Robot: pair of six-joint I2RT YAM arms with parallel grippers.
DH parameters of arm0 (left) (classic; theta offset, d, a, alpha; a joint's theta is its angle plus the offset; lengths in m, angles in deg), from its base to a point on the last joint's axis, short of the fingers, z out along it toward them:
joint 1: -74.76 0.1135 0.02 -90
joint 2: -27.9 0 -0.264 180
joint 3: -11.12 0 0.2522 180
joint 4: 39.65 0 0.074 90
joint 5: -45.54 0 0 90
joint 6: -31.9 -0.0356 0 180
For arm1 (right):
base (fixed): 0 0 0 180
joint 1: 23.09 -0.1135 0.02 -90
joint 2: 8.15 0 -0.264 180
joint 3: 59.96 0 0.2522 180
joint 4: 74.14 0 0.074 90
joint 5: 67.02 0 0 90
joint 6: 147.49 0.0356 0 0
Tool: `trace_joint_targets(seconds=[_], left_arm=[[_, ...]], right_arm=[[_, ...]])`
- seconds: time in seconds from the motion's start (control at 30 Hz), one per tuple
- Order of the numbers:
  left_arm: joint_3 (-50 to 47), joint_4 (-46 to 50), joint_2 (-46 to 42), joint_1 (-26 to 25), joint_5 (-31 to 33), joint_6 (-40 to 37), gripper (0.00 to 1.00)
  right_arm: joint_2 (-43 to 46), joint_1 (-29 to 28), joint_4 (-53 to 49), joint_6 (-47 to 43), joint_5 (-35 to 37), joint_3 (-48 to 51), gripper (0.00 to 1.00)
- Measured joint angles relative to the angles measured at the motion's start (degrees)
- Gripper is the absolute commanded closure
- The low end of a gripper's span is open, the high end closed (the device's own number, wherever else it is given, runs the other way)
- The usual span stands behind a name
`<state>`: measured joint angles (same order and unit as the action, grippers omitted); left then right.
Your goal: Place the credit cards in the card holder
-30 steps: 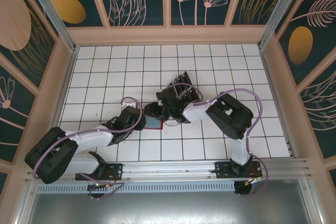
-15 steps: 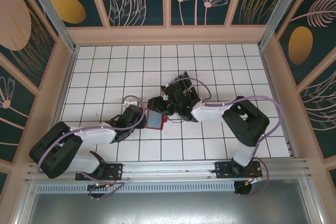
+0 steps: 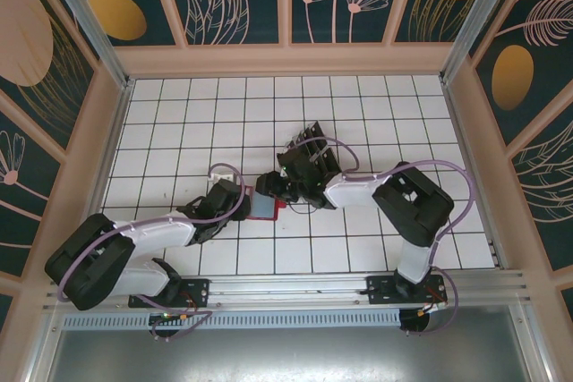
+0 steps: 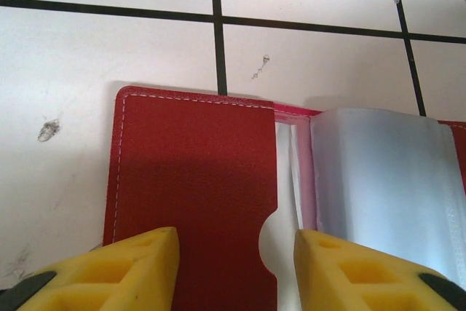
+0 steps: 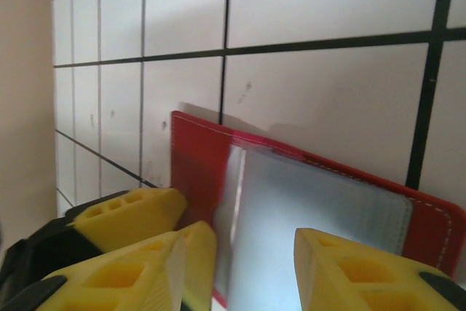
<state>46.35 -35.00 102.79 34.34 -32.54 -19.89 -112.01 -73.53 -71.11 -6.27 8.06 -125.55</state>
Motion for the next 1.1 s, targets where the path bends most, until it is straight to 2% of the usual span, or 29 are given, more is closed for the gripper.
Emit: trace_joint_targets(seconds=[0.4,0.87,0.97,1.1], left_arm=[[-0.83,-0.7,-0.79,-0.15,-1.2,-0.48,0.45],[-1.22,-1.36,-0.92,-0.87,-1.33,-1.64,0.4],[-1.22,-1.44,-0.72,-0.96,-1.16,-1.75,0.4],[-1.18,-2.08,0.15,-1.18,-0.28,-1.73,0.46]], right_arm=[[-5.62,-2.08,-0.74,-0.24,-0.63,-5.35,0.57],[-7.67,-2.12,0.68,1.25,-1.38,-6.47,0.57],[-7.82,-2.12,0.85,1.46,-1.68,-6.69,0.57],[-7.85,-2.12,0.87,1.49,-1.68,-6.71,0.57]])
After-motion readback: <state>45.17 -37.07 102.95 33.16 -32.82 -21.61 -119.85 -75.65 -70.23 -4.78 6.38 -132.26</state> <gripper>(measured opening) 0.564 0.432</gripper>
